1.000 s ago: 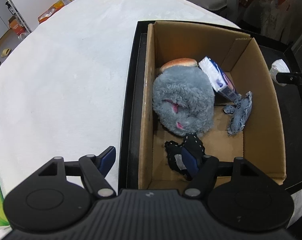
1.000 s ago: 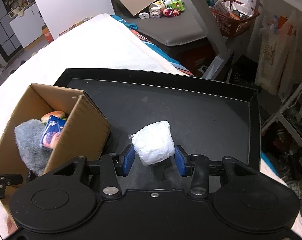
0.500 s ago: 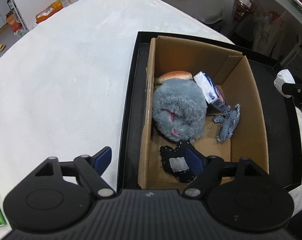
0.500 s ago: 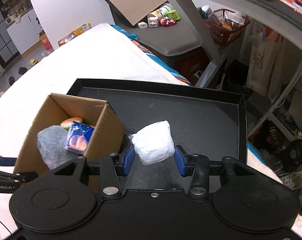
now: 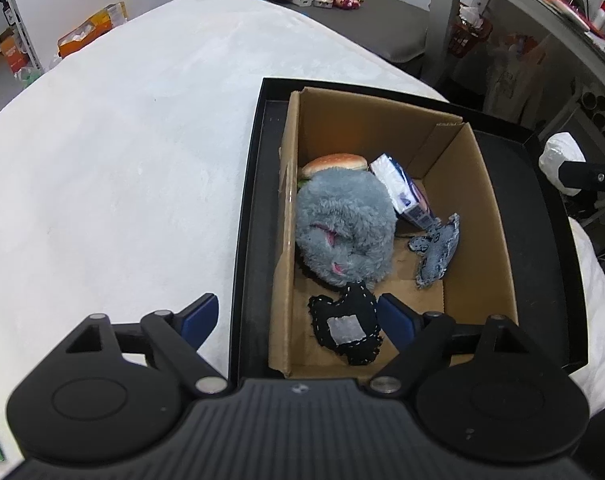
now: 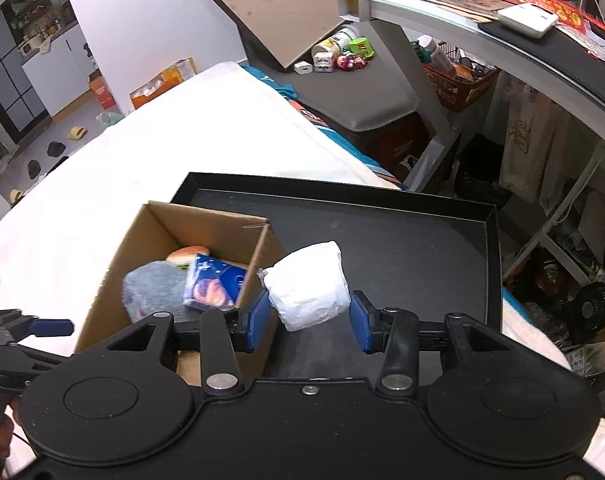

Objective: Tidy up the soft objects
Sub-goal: 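Carry the white tissue ball over the box and lower it inside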

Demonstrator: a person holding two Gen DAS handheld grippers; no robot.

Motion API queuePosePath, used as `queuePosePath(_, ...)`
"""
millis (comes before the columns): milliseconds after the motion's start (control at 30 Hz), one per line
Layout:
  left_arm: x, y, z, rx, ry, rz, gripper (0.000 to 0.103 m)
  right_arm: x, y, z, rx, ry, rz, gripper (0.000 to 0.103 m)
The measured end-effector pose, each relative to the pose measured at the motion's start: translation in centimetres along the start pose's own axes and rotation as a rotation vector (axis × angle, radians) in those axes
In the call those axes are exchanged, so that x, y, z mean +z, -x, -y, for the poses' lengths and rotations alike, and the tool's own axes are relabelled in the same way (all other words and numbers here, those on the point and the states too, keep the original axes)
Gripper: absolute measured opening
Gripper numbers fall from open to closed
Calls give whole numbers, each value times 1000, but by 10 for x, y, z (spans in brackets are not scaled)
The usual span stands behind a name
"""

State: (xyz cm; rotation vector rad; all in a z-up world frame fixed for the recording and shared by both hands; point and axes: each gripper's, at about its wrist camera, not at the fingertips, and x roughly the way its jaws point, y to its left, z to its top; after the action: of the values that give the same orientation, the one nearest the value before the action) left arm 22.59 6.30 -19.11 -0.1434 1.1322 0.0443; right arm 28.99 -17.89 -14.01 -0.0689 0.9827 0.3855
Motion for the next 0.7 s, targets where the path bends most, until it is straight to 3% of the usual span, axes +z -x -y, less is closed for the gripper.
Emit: queuePosePath(700,-11,6,-13,-64,1,65,82,0,8,-67,52,109,-39,43)
